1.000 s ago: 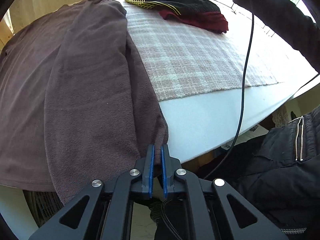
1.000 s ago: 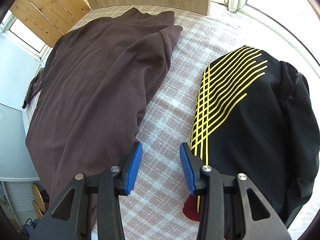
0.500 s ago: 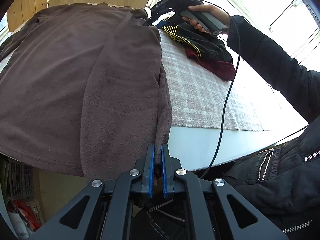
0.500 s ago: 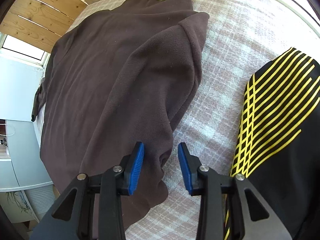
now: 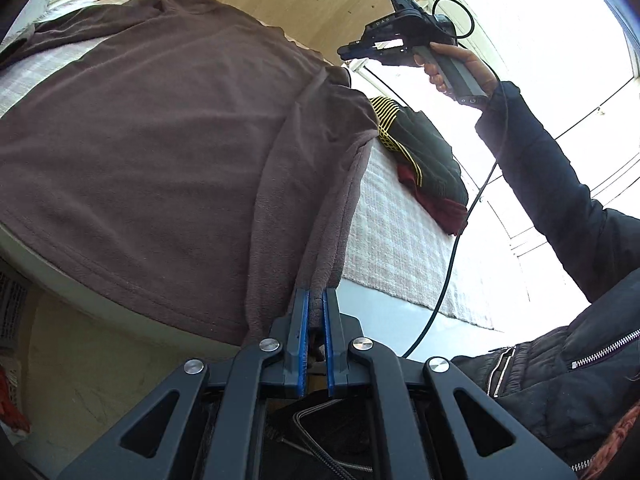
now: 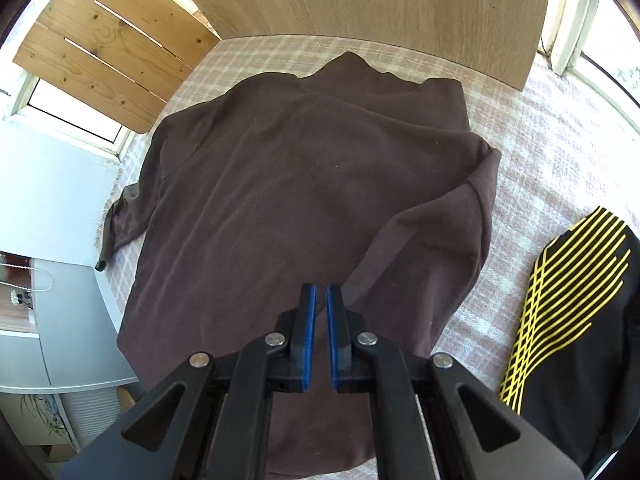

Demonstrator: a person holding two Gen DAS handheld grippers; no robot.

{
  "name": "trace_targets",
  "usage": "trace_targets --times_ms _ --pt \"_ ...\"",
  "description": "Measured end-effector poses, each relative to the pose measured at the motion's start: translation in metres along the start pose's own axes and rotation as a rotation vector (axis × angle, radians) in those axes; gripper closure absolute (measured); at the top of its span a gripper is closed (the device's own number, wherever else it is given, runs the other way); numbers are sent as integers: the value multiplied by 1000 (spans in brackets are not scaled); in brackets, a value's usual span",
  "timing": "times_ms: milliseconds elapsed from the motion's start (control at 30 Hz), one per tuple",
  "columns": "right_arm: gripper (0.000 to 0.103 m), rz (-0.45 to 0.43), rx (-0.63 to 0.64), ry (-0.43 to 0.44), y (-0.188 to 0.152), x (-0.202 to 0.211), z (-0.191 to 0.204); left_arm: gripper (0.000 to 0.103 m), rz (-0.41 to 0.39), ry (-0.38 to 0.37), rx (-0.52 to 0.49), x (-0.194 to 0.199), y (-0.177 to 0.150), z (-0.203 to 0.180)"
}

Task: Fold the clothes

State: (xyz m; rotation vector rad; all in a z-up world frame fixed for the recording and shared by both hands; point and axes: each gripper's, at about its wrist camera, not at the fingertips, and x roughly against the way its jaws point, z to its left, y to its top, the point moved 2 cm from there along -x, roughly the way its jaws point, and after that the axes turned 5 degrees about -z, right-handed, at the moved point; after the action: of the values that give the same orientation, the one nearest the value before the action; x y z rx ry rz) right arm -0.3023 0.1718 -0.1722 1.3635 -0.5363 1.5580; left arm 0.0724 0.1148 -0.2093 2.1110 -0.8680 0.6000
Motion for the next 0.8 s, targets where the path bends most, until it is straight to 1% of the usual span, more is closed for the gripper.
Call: trace_targets --times_ms 33,67,100,133,200,300,367,433,467,500,567,600,700,800 --pt "89 7 17 -55 -2 1 -3 97 2 -8 -11 1 1 -1" --pt "77 7 17 -126 -5 3 -10 97 6 -14 -25 -1 1 -3" --pt "67 2 12 -190 -10 6 -17 97 13 -19 -38 -3 2 -5" --pt "66 5 12 -217 -14 7 -23 97 19 -24 -51 -4 3 -6" --pt "65 45 2 -204 -27 8 -39 97 33 -36 -70 -8 4 -9" --pt "65 90 -27 -227 -33 -3 -53 97 53 -41 -82 -13 6 -9" --pt "65 105 -57 -213 -33 -10 -63 97 60 -43 -87 -13 8 -8" --pt "65 118 -108 -159 -31 -17 -74 97 63 -41 -88 -12 9 -7" --pt "65 115 -131 -135 -29 -19 -79 97 64 -37 -88 -11 9 -6" --pt "65 91 -150 -131 -26 -18 -85 97 64 -35 -84 -11 9 -5" --pt "65 24 -183 -149 -16 -12 -98 97 65 -32 -76 -10 8 -5" --pt "65 12 -190 -151 -13 -12 -102 97 66 -28 -75 -10 8 -4" --pt "65 12 -199 -136 -3 -18 -112 97 69 -18 -68 -13 8 -4" --pt "65 40 -175 -154 -1 -31 -112 97 68 -13 -61 -13 8 -4"
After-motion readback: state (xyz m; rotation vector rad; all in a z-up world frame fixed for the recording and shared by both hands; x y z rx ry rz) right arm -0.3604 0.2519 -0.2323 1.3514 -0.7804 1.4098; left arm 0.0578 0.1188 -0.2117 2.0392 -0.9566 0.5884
